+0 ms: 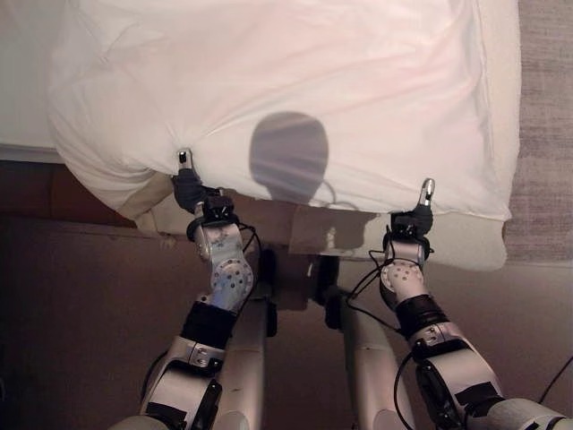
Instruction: Make the bed
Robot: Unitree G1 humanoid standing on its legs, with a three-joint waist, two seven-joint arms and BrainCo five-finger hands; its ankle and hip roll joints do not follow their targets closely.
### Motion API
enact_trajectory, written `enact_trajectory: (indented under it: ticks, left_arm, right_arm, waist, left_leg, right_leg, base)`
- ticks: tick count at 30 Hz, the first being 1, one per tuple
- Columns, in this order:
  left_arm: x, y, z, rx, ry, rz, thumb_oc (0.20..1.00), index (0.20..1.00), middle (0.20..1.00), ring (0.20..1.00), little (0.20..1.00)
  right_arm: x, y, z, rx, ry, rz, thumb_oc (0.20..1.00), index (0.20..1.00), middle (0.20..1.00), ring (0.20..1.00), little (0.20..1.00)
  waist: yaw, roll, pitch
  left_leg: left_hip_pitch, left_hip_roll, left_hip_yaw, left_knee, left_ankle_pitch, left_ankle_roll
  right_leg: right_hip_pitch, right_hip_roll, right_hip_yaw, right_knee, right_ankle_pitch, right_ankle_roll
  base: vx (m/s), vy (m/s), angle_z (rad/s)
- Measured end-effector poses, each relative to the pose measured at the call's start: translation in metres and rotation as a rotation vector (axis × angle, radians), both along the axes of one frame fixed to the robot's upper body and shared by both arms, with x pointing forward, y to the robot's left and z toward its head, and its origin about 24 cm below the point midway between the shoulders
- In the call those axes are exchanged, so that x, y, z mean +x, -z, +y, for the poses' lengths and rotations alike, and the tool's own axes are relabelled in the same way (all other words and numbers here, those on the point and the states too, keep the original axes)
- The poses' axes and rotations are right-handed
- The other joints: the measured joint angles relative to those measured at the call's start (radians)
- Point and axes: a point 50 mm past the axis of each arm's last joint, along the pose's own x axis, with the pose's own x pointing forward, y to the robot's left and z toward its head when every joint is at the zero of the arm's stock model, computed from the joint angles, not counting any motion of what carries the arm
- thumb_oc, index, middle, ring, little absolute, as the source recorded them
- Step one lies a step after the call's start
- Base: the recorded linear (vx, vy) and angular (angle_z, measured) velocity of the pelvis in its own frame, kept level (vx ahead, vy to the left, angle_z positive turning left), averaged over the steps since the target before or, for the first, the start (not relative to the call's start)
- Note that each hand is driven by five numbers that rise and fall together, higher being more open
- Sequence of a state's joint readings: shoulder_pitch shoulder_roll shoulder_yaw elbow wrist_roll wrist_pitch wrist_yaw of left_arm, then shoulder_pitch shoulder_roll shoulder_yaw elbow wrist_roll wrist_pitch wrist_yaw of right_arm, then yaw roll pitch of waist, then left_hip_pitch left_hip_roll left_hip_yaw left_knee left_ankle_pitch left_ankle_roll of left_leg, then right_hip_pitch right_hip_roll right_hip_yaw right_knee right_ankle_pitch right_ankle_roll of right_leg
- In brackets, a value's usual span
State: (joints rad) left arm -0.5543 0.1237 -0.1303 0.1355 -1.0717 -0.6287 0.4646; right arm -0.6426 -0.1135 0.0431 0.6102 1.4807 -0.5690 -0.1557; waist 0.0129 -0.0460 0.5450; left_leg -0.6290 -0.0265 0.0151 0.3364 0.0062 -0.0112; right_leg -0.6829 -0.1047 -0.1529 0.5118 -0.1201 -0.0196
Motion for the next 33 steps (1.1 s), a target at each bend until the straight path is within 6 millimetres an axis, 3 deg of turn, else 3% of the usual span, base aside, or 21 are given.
enact_trajectory:
  ticks: [6, 7, 8, 9, 26, 27, 28, 29, 30, 32, 33]
  left_arm:
    - [0.000, 0.000, 0.001, -0.007, -0.007, 0.009, 0.200, 0.200, 0.200, 0.200, 0.200]
    - [0.000, 0.000, 0.001, -0.008, -0.007, 0.010, 0.200, 0.200, 0.200, 0.200, 0.200]
    - [0.000, 0.000, 0.001, -0.009, -0.009, 0.011, 0.200, 0.200, 0.200, 0.200, 0.200]
    - [0.000, 0.000, 0.002, -0.011, -0.010, 0.012, 0.200, 0.200, 0.200, 0.200, 0.200]
    - [-0.001, 0.003, 0.009, -0.007, -0.016, -0.018, 0.200, 0.200, 0.200, 0.200, 0.200]
    - [-0.001, 0.004, 0.009, -0.018, -0.008, -0.020, 0.310, 0.310, 0.310, 0.310, 0.310]
    - [0.000, 0.004, 0.009, -0.028, -0.002, -0.020, 0.366, 0.366, 0.366, 0.366, 0.366]
    - [0.001, 0.006, 0.010, -0.040, 0.005, -0.015, 0.561, 0.561, 0.561, 0.561, 0.561]
    - [0.001, 0.007, 0.010, -0.051, 0.010, -0.016, 0.630, 0.630, 0.630, 0.630, 0.630]
    - [0.002, 0.009, 0.012, -0.063, 0.020, -0.019, 1.000, 1.000, 1.000, 1.000, 1.000]
    - [0.003, 0.011, 0.012, -0.069, 0.024, -0.017, 1.000, 1.000, 1.000, 1.000, 1.000]
  right_arm:
    - [0.001, -0.006, -0.003, -0.028, 0.007, -0.010, 1.000, 1.000, 1.000, 1.000, 1.000]
    - [0.001, -0.006, -0.004, -0.030, 0.008, -0.010, 0.291, 0.291, 0.291, 0.291, 0.291]
    - [0.001, -0.006, -0.004, -0.032, 0.008, -0.011, 0.291, 0.291, 0.291, 0.291, 0.291]
    - [0.001, -0.007, -0.003, -0.035, 0.007, -0.015, 0.200, 0.200, 0.200, 0.200, 0.200]
    - [-0.009, -0.033, 0.009, -0.056, -0.040, -0.182, 0.200, 0.200, 0.200, 0.200, 0.200]
    - [-0.013, -0.035, 0.010, -0.049, -0.036, -0.208, 0.200, 0.200, 0.200, 0.200, 0.200]
    - [-0.014, -0.036, 0.012, -0.047, -0.043, -0.218, 0.200, 0.200, 0.200, 0.200, 0.200]
    - [-0.017, -0.040, 0.014, -0.045, -0.046, -0.249, 0.200, 0.200, 0.200, 0.200, 0.200]
    - [-0.018, -0.041, 0.015, -0.047, -0.049, -0.261, 0.200, 0.200, 0.200, 0.200, 0.200]
    - [-0.021, -0.045, 0.018, -0.053, -0.063, -0.299, 0.200, 0.200, 0.200, 0.200, 0.200]
    - [-0.022, -0.045, 0.019, -0.053, -0.067, -0.305, 0.200, 0.200, 0.200, 0.200, 0.200]
  waist:
    - [-0.001, 0.000, 0.000]
    - [0.000, 0.000, 0.000]
    - [0.000, 0.000, 0.000]
    - [0.000, 0.000, 0.000]
    - [-0.002, 0.002, -0.001]
    - [-0.002, 0.002, -0.001]
    - [-0.002, 0.002, -0.001]
    - [-0.002, 0.002, -0.001]
    - [-0.002, 0.002, -0.001]
    - [-0.003, 0.002, -0.001]
    - [-0.002, 0.002, -0.001]
  left_leg:
    - [-0.008, 0.001, 0.007, 0.005, 0.000, 0.000]
    - [-0.012, 0.001, 0.007, 0.007, 0.000, 0.000]
    - [-0.013, 0.001, 0.008, 0.008, 0.000, 0.000]
    - [-0.013, 0.001, 0.008, 0.008, 0.000, 0.000]
    - [-0.012, 0.004, 0.013, -0.003, 0.000, -0.001]
    - [-0.012, 0.004, 0.013, -0.005, 0.000, -0.001]
    - [-0.011, 0.004, 0.014, -0.005, 0.000, -0.001]
    - [-0.010, 0.004, 0.015, -0.005, 0.000, -0.001]
    - [-0.009, 0.004, 0.015, -0.005, 0.000, -0.001]
    - [-0.008, 0.005, 0.015, -0.002, 0.000, -0.001]
    - [-0.007, 0.004, 0.016, -0.002, 0.000, -0.001]
  right_leg:
    - [-0.011, 0.000, 0.004, 0.008, 0.000, 0.000]
    - [-0.015, 0.000, 0.005, 0.010, 0.000, 0.000]
    - [-0.017, 0.000, 0.005, 0.012, 0.000, 0.000]
    - [-0.018, 0.000, 0.006, 0.013, 0.000, 0.000]
    - [-0.022, 0.003, 0.009, 0.005, -0.001, -0.001]
    - [-0.022, 0.004, 0.009, 0.003, 0.000, -0.001]
    - [-0.021, 0.004, 0.010, 0.003, 0.000, -0.001]
    - [-0.021, 0.004, 0.012, 0.003, 0.000, -0.001]
    - [-0.020, 0.004, 0.012, 0.003, 0.000, -0.001]
    - [-0.018, 0.004, 0.012, 0.005, 0.000, -0.001]
    - [-0.018, 0.004, 0.012, 0.005, 0.000, -0.001]
  base:
    - [0.00, 0.005, -0.01]
    - [0.00, 0.000, 0.00]
    - [0.00, 0.000, 0.00]
    - [0.00, 0.000, 0.00]
    - [0.00, -0.001, 0.00]
    - [0.00, 0.000, 0.00]
    - [0.00, 0.000, 0.00]
    - [0.00, 0.000, 0.00]
    - [0.00, 0.000, 0.00]
    - [0.00, 0.000, 0.00]
    - [0.00, 0.000, 0.00]
